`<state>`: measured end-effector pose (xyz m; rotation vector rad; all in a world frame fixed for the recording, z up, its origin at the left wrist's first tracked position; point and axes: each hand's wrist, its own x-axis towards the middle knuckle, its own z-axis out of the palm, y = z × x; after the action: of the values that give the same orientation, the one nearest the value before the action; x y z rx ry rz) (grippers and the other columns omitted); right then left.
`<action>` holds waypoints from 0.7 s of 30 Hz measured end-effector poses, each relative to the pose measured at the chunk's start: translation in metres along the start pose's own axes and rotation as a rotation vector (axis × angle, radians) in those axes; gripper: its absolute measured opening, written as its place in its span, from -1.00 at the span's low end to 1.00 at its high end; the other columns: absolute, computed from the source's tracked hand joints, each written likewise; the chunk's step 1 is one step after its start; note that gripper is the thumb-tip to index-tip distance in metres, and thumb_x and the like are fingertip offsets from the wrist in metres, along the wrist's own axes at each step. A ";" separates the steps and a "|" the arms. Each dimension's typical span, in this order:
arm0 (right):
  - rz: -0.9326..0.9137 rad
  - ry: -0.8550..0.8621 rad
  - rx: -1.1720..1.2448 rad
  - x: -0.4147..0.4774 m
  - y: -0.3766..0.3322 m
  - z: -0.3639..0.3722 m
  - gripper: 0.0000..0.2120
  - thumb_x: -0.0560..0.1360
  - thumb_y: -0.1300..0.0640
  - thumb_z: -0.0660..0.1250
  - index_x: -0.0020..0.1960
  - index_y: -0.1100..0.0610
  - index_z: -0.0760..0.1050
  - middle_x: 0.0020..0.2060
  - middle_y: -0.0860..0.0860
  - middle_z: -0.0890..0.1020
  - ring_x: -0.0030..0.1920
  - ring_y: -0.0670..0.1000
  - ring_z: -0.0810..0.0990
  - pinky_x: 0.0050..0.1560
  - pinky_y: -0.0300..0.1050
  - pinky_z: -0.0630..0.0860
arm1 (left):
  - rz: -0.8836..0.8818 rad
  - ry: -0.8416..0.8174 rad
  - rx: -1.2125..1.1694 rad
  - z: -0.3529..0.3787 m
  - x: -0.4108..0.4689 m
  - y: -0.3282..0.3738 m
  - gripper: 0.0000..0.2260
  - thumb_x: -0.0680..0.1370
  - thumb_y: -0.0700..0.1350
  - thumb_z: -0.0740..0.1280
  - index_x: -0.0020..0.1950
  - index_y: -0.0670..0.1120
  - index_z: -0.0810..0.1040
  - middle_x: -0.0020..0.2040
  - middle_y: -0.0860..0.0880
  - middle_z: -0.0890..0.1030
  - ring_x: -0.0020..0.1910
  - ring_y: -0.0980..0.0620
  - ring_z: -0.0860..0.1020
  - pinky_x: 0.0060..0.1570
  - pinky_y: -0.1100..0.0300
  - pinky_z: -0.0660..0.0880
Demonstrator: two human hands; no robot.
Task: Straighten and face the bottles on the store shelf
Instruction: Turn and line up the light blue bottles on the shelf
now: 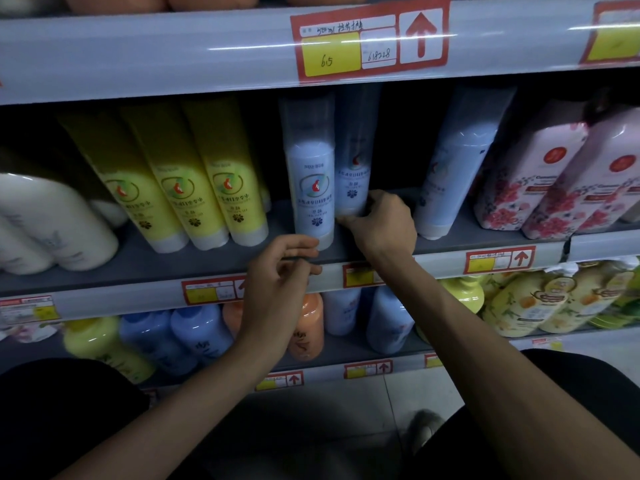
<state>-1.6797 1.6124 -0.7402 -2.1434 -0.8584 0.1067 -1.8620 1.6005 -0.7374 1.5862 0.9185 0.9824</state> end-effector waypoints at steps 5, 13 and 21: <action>-0.013 0.009 -0.026 0.000 0.000 0.002 -0.54 0.35 -0.20 0.51 0.12 0.05 0.62 0.07 0.06 0.69 0.07 0.19 0.67 -0.06 0.01 0.58 | 0.008 0.007 -0.015 0.002 0.002 0.001 -0.72 0.59 -0.38 0.25 0.08 -0.06 0.64 0.00 -0.01 0.71 -0.08 0.06 0.71 -0.11 0.31 0.55; -0.034 0.002 -0.027 -0.001 0.002 -0.001 -0.54 0.39 -0.14 0.53 0.18 0.08 0.59 0.10 0.09 0.68 0.10 0.20 0.66 -0.02 0.03 0.58 | 0.025 -0.057 -0.040 0.009 0.003 0.010 -0.75 0.62 -0.35 0.27 0.16 -0.07 0.63 0.06 -0.02 0.70 -0.01 0.09 0.71 -0.05 0.33 0.56; -0.162 -0.013 0.011 -0.026 0.011 -0.048 -0.60 0.42 0.14 0.52 0.25 0.09 0.57 0.00 0.02 0.74 0.05 0.09 0.70 0.00 -0.08 0.58 | 0.019 -0.121 -0.077 0.020 0.000 0.010 -0.73 0.61 -0.36 0.28 0.18 -0.06 0.62 0.08 -0.02 0.70 0.07 0.05 0.68 -0.01 0.31 0.56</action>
<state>-1.6764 1.5599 -0.7209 -2.0561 -1.0331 0.0422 -1.8423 1.5916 -0.7309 1.5741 0.7752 0.9133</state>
